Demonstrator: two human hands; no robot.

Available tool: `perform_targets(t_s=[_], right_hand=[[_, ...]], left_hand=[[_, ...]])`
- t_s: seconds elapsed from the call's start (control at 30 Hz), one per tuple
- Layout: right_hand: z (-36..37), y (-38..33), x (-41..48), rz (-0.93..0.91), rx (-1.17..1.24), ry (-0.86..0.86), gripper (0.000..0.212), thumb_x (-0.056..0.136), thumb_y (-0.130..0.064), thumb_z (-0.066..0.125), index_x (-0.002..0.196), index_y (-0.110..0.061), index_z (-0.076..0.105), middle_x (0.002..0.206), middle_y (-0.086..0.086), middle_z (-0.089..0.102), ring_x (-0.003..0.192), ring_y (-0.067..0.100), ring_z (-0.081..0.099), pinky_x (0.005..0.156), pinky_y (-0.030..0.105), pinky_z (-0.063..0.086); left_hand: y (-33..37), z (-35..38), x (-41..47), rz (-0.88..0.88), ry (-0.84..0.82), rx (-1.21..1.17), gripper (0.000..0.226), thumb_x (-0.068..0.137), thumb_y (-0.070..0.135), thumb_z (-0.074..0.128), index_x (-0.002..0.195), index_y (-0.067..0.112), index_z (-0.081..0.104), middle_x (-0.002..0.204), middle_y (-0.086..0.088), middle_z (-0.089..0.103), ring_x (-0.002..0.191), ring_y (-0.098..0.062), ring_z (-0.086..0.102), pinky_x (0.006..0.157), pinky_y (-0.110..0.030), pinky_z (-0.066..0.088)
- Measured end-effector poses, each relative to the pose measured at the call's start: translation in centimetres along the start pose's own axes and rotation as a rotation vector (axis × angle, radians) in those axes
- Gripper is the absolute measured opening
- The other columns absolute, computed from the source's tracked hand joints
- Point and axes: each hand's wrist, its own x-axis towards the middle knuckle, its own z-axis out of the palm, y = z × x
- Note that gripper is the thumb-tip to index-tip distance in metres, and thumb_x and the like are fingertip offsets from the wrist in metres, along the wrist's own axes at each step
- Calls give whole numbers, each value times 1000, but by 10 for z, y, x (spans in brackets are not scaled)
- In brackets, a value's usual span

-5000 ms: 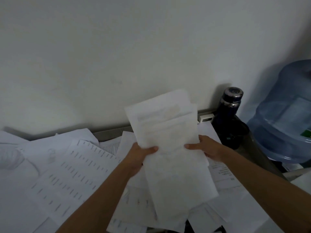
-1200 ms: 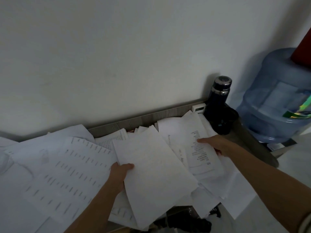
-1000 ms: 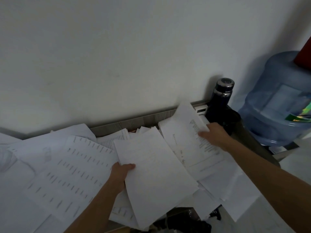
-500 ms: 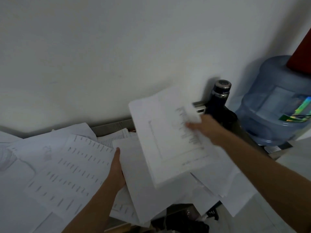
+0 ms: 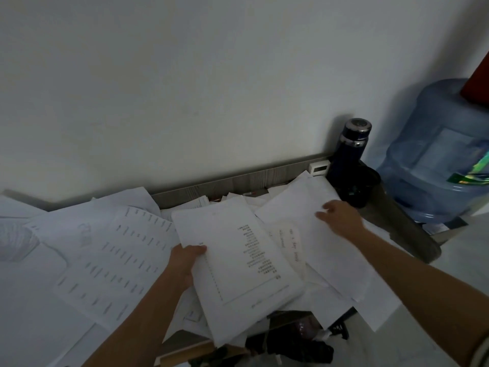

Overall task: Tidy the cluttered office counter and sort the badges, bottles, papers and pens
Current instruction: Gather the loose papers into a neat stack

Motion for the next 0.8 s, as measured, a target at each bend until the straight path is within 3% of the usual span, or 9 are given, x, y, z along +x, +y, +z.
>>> perform_targets(t_s=[0.07,0.17,0.33,0.47,0.6,0.67,0.73,0.8], right_hand=[[-22,31,10,130,-70,-82,69,81,-47,72,136,-12,49,140,11,50,121,28,52,101,38,42],[-34,57,14,182,-249,-166,97,73,-58,75,147,-11,35,153,11,34,137,30,36,114,40,30],[-29,54,11,182,-188,-213,106,64,-53,84,145,-8,34,150,10,38,134,29,41,108,39,35],[-26,47,10,165,-79,-221,90,69,-34,86,141,-5,39,142,14,46,127,30,47,98,35,40],[-22,27,4,17,-158,-116,68,92,-32,64,148,-9,33,151,14,36,137,30,37,109,37,31],[-33,6,3,-74,-138,-29,58,96,-32,57,146,-9,37,148,15,42,134,31,41,110,41,33],[-55,-21,1,-206,-58,97,45,96,-27,57,136,-8,50,132,15,57,118,30,54,98,38,44],[-81,-52,-5,-325,24,228,31,96,-21,58,121,-5,62,114,15,65,99,26,58,79,28,41]], left_hand=[[-2,-1,2,25,28,39,35,81,-9,65,116,-7,60,95,-14,64,86,-32,59,83,-42,48],[-11,2,2,30,45,92,34,81,-8,66,115,-6,60,87,-10,62,76,-27,57,77,-38,46],[-16,3,8,41,46,112,33,79,-7,68,112,-5,62,95,-16,65,79,-29,59,77,-38,47],[-15,4,8,43,46,102,32,79,-8,67,110,-5,62,87,-13,64,75,-29,59,70,-35,48],[-16,3,8,38,25,112,30,79,-9,66,108,-4,62,88,-15,65,77,-31,60,73,-38,49],[-15,2,9,35,31,122,31,79,-8,67,109,-5,62,90,-16,65,79,-32,61,75,-39,49],[-15,1,11,26,26,117,32,78,-8,68,109,-5,62,93,-17,66,80,-32,61,75,-39,49],[-14,2,10,19,29,121,30,78,-8,68,108,-4,62,95,-18,66,80,-32,61,73,-38,49]])
